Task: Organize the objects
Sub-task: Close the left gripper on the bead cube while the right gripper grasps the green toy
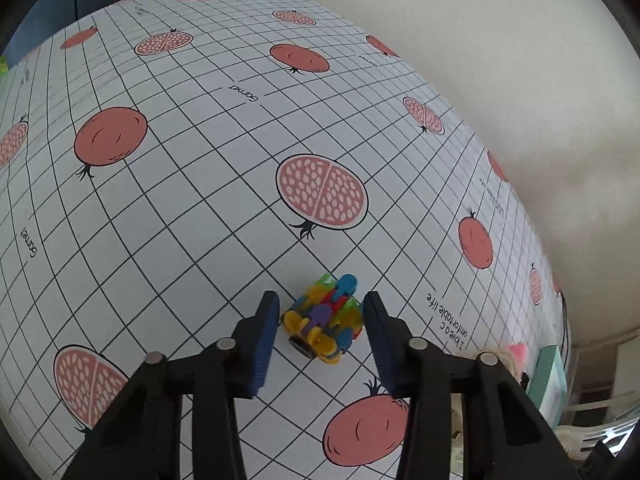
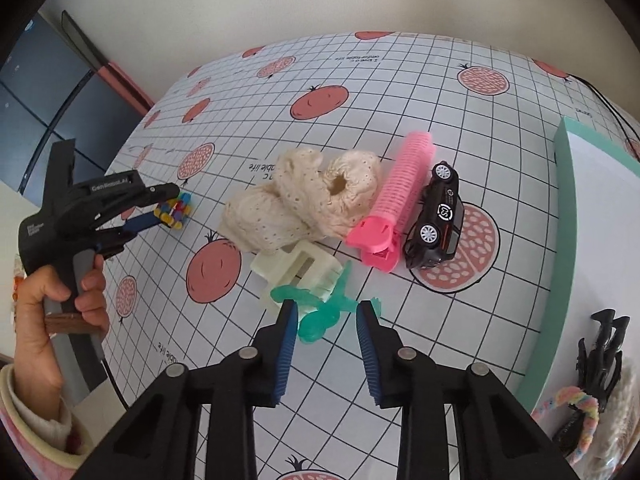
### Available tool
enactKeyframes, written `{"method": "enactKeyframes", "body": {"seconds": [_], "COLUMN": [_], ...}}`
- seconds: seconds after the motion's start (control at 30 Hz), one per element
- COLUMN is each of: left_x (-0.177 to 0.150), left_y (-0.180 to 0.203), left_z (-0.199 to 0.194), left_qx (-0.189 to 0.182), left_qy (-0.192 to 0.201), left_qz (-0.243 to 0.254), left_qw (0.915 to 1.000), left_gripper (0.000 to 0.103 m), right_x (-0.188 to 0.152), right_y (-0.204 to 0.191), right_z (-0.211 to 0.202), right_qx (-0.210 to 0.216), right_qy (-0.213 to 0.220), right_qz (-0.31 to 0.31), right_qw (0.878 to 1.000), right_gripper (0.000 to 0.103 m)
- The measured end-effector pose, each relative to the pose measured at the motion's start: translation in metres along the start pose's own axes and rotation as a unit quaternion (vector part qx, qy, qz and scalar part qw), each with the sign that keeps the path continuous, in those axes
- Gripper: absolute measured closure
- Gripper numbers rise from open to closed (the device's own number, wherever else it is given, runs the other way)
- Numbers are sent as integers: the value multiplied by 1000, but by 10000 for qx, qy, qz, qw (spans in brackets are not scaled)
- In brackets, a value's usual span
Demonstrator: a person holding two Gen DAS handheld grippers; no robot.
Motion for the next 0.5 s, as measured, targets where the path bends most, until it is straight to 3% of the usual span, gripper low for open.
{"method": "enactKeyframes", "body": {"seconds": [0.37, 0.5], "left_x": [-2, -2], "left_y": [5, 6], "left_z": [-5, -8], "left_qx": [205, 204], "left_qy": [40, 64], "left_qz": [114, 90], "left_qw": [9997, 9997], "left_gripper": [60, 60], "right_x": [1, 2], "right_y": [0, 1], "right_z": [-6, -14], "right_qx": [26, 62], "right_qy": [50, 128], "right_qz": [-115, -132], "right_qw": [9999, 9998], "right_gripper": [82, 89]}}
Point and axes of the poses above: each gripper's, at about its wrist camera, not at the fingertips, and z roughly the way its jaws point, y to its right, x to its top, the point moved 1 cm from there along z, roughly the way its jaws point, and after that the axes turned 8 degrees about -y, right-handed, at the moved point
